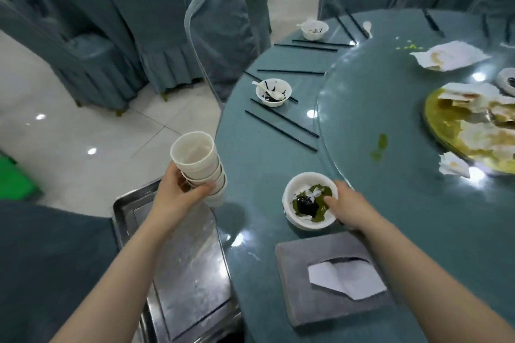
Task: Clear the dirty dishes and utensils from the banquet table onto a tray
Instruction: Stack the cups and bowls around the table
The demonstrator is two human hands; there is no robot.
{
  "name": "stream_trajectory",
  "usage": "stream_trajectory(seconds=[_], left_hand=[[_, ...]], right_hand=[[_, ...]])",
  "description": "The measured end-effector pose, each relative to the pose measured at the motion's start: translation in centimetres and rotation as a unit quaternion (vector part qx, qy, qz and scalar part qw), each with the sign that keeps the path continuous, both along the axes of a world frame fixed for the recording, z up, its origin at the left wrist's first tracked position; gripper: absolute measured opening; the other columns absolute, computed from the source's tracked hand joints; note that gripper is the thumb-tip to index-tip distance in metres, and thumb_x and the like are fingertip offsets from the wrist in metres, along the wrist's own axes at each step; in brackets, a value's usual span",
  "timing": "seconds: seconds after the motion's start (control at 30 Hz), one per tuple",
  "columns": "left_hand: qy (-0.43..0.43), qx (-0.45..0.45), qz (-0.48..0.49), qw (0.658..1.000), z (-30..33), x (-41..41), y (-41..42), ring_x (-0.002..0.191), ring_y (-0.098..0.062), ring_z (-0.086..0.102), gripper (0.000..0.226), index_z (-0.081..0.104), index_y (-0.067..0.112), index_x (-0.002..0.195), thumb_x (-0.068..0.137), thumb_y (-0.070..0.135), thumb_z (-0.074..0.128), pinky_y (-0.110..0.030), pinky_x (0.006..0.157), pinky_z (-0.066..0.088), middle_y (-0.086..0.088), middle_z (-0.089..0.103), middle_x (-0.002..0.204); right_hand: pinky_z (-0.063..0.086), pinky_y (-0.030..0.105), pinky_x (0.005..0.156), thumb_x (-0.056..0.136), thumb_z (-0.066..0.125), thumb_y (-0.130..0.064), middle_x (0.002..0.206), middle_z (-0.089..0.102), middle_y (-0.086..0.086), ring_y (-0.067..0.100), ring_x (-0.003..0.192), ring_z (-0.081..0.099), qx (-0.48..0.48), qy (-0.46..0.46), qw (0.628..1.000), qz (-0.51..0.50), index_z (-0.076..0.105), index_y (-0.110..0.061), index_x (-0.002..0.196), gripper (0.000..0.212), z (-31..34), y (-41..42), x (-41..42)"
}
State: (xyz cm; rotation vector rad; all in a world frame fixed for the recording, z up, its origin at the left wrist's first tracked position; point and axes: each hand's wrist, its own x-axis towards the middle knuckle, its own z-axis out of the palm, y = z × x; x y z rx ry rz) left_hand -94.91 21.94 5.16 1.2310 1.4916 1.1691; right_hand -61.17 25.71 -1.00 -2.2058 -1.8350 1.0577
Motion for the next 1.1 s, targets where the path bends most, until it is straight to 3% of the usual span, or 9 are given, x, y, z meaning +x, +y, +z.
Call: stream_trajectory(seconds=[0.1,0.2,0.33,0.43,0.57,0.7,0.87,0.97,1.1], left_hand=[[0.006,-0.004,0.014,1.000,0.7,-0.3,-1.2,0.092,0.000,0.065,0.056,0.052,0.030,0.113,0.072,0.000,0.076,-0.017,0.076,0.053,0.007,0.066,0.106],[0.009,-0.009,0.021,1.000,1.6,-0.8,-2.7,0.102,-0.008,0.064,0.059,0.049,0.023,0.123,0.073,0.003,0.075,-0.027,0.087,0.052,0.003,0.065,0.113],[-0.005,0.005,0.051,0.999,3.0,-2.1,-5.0,0.106,-0.014,0.063,0.063,0.050,0.028,0.121,0.067,0.015,0.079,-0.038,0.094,0.049,0.004,0.065,0.113],[-0.007,0.017,0.063,0.998,4.2,-3.4,-6.5,0.105,-0.010,0.063,0.069,0.051,0.039,0.118,0.060,0.031,0.088,-0.036,0.090,0.050,0.009,0.066,0.111],[-0.022,0.044,0.090,0.995,6.0,-5.8,-9.0,0.102,-0.010,0.065,0.069,0.054,0.040,0.115,0.056,0.039,0.088,-0.039,0.084,0.054,0.011,0.067,0.109],[-0.040,0.092,0.115,0.988,8.5,-9.2,-13.0,0.102,-0.014,0.065,0.075,0.053,0.025,0.123,0.057,0.039,0.085,-0.026,0.073,0.054,0.002,0.067,0.112],[-0.046,0.156,0.169,0.972,12.1,-16.0,-20.5,0.102,-0.016,0.063,0.070,0.050,0.012,0.126,0.063,0.015,0.080,-0.032,0.085,0.053,-0.004,0.066,0.113],[-0.043,0.177,0.193,0.964,14.6,-21.5,-25.8,0.100,-0.015,0.064,0.064,0.050,0.016,0.124,0.065,0.009,0.072,-0.037,0.089,0.053,-0.003,0.066,0.110],[-0.020,0.195,0.210,0.958,16.9,-29.0,-33.3,0.099,-0.011,0.066,0.060,0.055,0.030,0.118,0.065,0.011,0.074,-0.027,0.080,0.056,0.006,0.070,0.106]], right_hand=[[0.044,0.035,0.079,0.095,0.044,-0.036,0.118,0.060,0.013,0.030,0.102,0.056,-0.052,-0.108,0.991,0.067,0.046,-0.010,0.122,0.037,-1.4,1.6,-0.2],[0.043,0.030,0.068,0.095,0.043,-0.031,0.107,0.065,0.013,0.027,0.085,0.057,-0.066,-0.129,0.986,0.079,0.054,-0.010,0.109,0.028,-1.3,2.3,-0.9],[0.036,0.019,0.041,0.091,0.046,-0.016,0.071,0.062,0.000,0.016,0.053,0.058,-0.036,-0.034,0.997,0.064,0.054,-0.019,0.085,0.010,-0.4,1.4,-2.4],[0.037,0.018,0.032,0.089,0.046,-0.014,0.063,0.062,0.000,0.013,0.035,0.056,-0.005,0.045,0.997,0.059,0.051,-0.023,0.081,0.013,1.8,0.4,-4.3],[0.039,0.018,0.035,0.088,0.049,-0.016,0.064,0.065,0.001,0.009,0.034,0.054,0.038,0.125,0.988,0.086,0.056,-0.026,0.085,0.012,5.7,-1.7,-7.9],[0.039,0.019,0.036,0.088,0.051,-0.016,0.068,0.065,0.002,0.004,0.035,0.052,0.075,0.184,0.974,0.112,0.060,-0.025,0.090,0.013,9.6,-4.5,-13.0],[0.038,0.016,0.037,0.089,0.054,-0.017,0.068,0.065,-0.001,0.003,0.040,0.052,0.115,0.239,0.956,0.126,0.061,-0.028,0.085,0.014,13.9,-9.0,-22.1],[0.040,0.018,0.040,0.091,0.055,-0.018,0.073,0.066,-0.003,0.003,0.047,0.056,0.126,0.267,0.946,0.135,0.060,-0.030,0.088,0.013,15.5,-12.7,-28.4],[0.040,0.015,0.037,0.092,0.055,-0.016,0.073,0.066,-0.001,-0.001,0.045,0.058,0.121,0.324,0.929,0.130,0.062,-0.027,0.089,0.014,17.0,-17.7,-36.7]])
